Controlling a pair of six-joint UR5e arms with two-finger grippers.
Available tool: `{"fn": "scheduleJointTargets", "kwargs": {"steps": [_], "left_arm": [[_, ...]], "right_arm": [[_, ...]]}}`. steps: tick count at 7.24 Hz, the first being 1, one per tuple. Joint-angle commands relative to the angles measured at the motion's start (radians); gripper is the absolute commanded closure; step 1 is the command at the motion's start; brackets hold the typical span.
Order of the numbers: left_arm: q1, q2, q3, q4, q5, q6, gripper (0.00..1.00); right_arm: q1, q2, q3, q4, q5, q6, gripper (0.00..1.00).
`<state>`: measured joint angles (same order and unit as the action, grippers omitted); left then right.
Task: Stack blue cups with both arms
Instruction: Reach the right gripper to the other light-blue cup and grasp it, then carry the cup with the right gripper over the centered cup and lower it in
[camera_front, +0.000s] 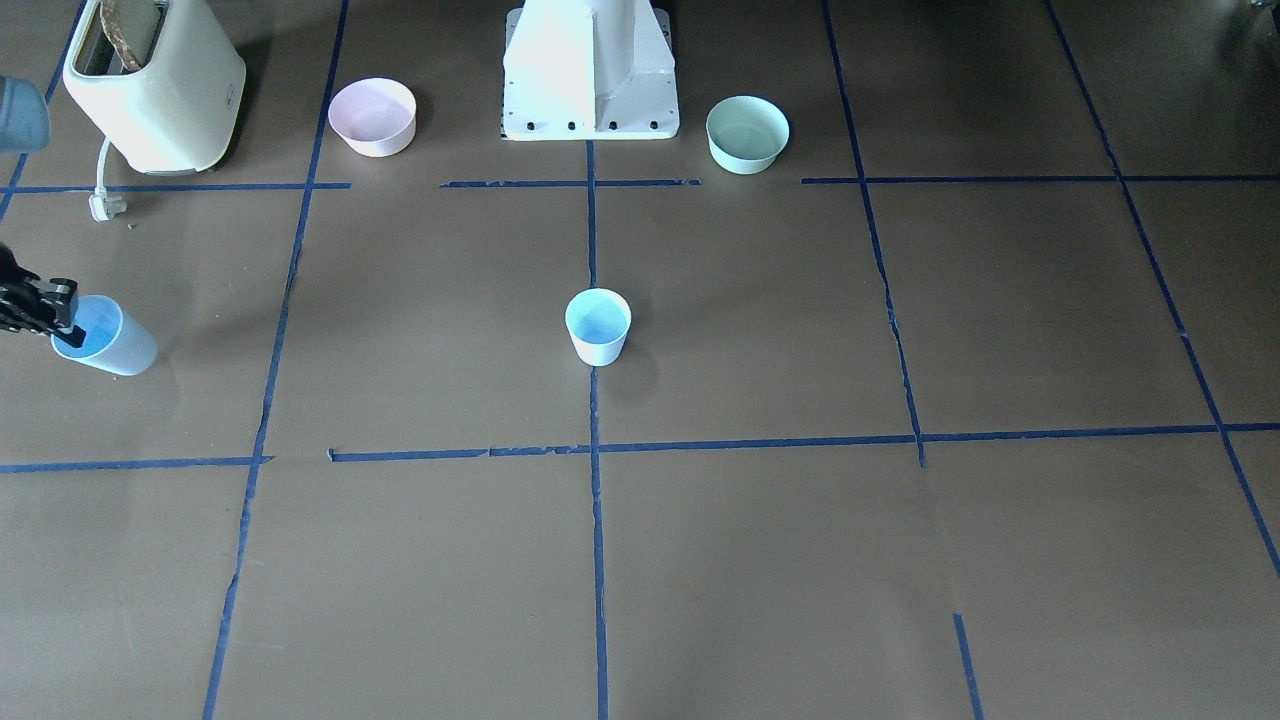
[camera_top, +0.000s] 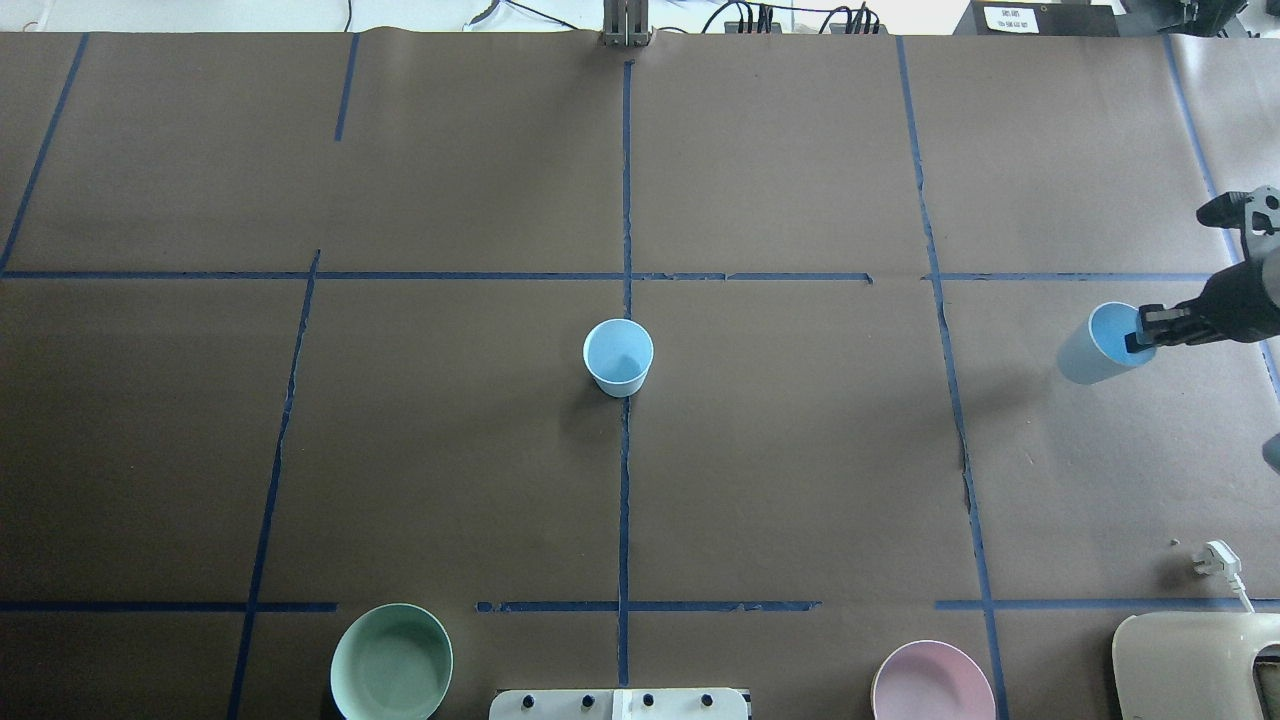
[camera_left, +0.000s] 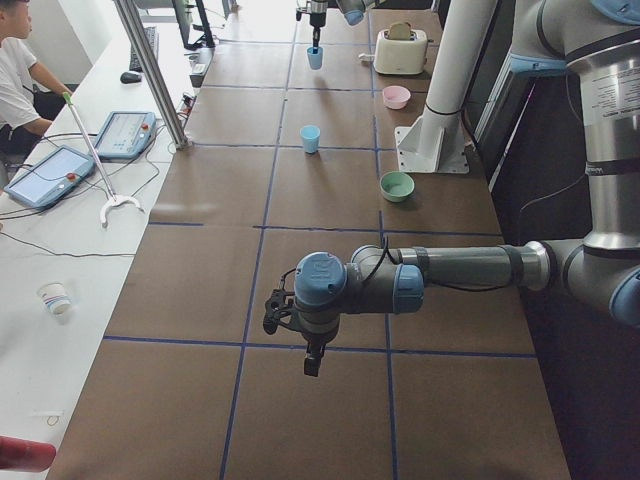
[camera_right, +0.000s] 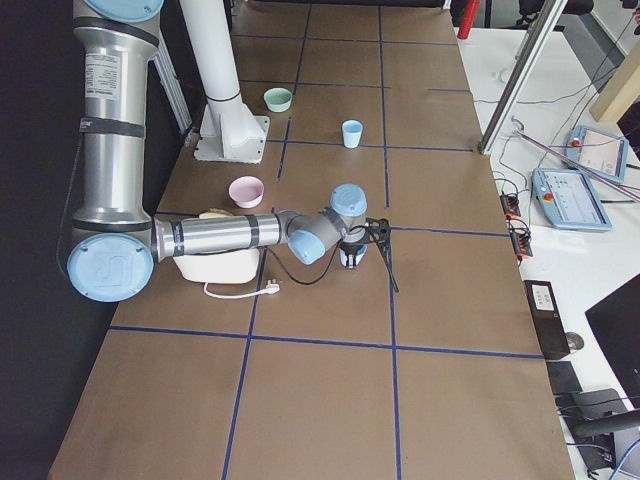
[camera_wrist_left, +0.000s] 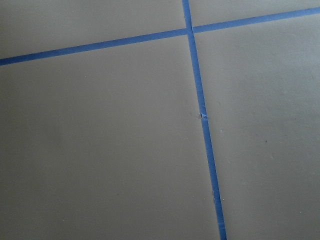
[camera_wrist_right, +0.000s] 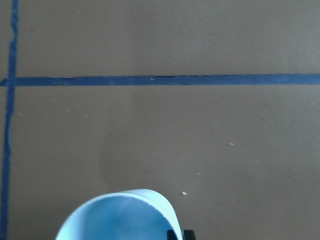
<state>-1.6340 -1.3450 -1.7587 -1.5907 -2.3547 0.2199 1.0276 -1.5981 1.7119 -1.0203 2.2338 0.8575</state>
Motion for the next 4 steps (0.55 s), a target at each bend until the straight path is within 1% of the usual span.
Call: {"fn": "scheduleJointTargets", "kwargs": {"steps": [1,2,3,4], "left_arm": [[0.0,0.001,-0.001,0.0,0.002,-0.004,0.0],[0.0,0.001,0.001,0.0,0.002,-0.004,0.0],[0.0,0.001,0.001,0.0,0.002,-0.005,0.0],[0.0,0.001,0.001,0.0,0.002,-0.005,0.0]], "right_arm": [[-0.107,0.215,0.114,-0.271,-0.035,0.213,1.0],[-0.206,0.38,0.147,-0.473,-0.125,0.318,1.0],[-0.328,0.556,0.135,-0.644,-0.226,0.45,1.0],[-0.396,0.696,0.115,-0.708,-0.293,0.591,1.0]]}}
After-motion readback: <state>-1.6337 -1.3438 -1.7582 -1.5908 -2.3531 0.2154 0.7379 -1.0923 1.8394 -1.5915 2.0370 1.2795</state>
